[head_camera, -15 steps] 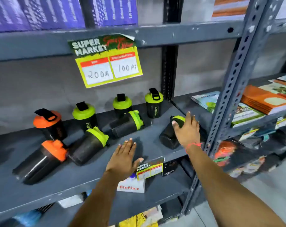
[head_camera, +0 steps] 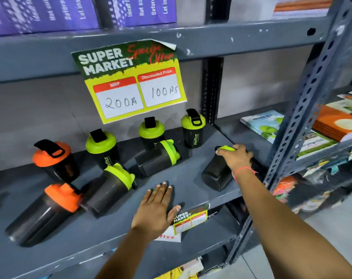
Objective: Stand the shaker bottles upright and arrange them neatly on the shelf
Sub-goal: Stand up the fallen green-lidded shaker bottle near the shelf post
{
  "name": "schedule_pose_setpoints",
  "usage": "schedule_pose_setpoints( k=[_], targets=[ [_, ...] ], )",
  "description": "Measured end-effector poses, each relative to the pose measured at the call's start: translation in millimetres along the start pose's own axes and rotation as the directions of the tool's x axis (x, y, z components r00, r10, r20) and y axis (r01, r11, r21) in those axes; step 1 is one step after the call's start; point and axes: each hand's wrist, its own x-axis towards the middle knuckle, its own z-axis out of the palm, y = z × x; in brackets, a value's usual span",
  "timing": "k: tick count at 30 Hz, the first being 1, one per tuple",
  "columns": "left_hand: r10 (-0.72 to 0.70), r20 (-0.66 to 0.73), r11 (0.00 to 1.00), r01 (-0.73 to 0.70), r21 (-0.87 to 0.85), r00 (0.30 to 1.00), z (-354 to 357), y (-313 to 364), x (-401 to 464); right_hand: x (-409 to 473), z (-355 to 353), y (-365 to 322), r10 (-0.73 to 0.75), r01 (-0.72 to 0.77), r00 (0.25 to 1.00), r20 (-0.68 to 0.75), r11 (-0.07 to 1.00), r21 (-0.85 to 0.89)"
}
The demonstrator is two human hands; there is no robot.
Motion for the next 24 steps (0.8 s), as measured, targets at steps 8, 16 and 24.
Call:
schedule_pose_setpoints(
  k=[8,16,24],
  targets=[
    [0.007,-0.016,1.000,-0.008,-0.020,1.000,2,-2,2,-22,16,-20,-0.383,0.379,0.880,-0.279,0.923,-0.071],
    [0.010,-0.004,1.000,-0.010,-0.017,1.000,2,-1,2,-43,32,6,-0.693,0.565,0.710,-0.124,0.666,-0.487],
    [0.018,-0.002,0.998,-0.018,-0.058,1.000,0,-2,2,-54,-1,-23,-0.655,0.441,0.725,-0.211,0.678,-0.588]
  ],
)
